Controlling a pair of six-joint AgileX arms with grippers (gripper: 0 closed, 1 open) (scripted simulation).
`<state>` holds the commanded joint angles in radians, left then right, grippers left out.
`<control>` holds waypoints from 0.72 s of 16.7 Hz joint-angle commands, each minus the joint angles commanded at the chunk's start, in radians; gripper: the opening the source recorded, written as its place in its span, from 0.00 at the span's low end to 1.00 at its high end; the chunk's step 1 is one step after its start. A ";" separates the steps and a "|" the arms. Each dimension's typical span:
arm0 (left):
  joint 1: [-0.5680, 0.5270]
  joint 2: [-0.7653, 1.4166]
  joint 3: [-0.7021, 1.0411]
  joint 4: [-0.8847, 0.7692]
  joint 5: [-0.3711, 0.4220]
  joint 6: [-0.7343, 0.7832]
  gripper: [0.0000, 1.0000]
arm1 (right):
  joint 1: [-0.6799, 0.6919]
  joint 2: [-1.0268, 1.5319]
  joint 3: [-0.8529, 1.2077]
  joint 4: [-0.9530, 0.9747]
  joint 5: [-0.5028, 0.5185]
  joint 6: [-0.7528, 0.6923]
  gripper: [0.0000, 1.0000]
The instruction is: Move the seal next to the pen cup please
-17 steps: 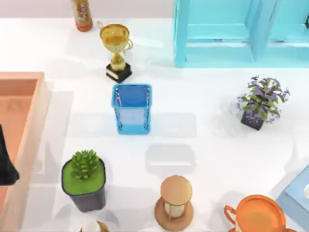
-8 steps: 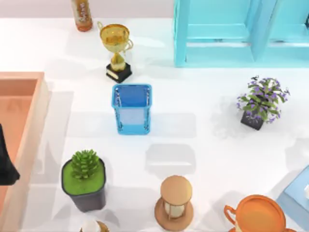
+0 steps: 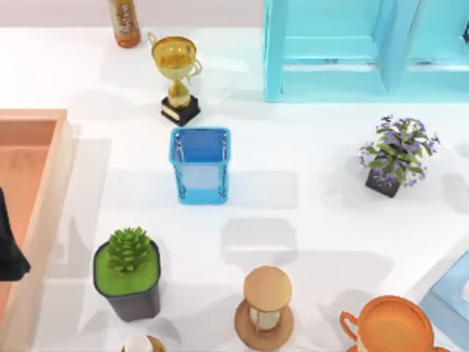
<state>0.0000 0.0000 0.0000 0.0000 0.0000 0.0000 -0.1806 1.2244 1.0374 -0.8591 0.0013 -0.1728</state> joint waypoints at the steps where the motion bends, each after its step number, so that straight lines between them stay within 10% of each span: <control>1: 0.000 0.000 0.000 0.000 0.000 0.000 1.00 | -0.014 0.091 0.075 -0.066 0.001 -0.013 1.00; 12: 0.000 0.000 0.000 0.000 0.000 0.000 1.00 | -0.101 0.651 0.586 -0.460 -0.001 -0.094 1.00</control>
<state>0.0000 0.0000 0.0000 0.0000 0.0000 0.0000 -0.2818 1.8750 1.6237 -1.3195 0.0007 -0.2670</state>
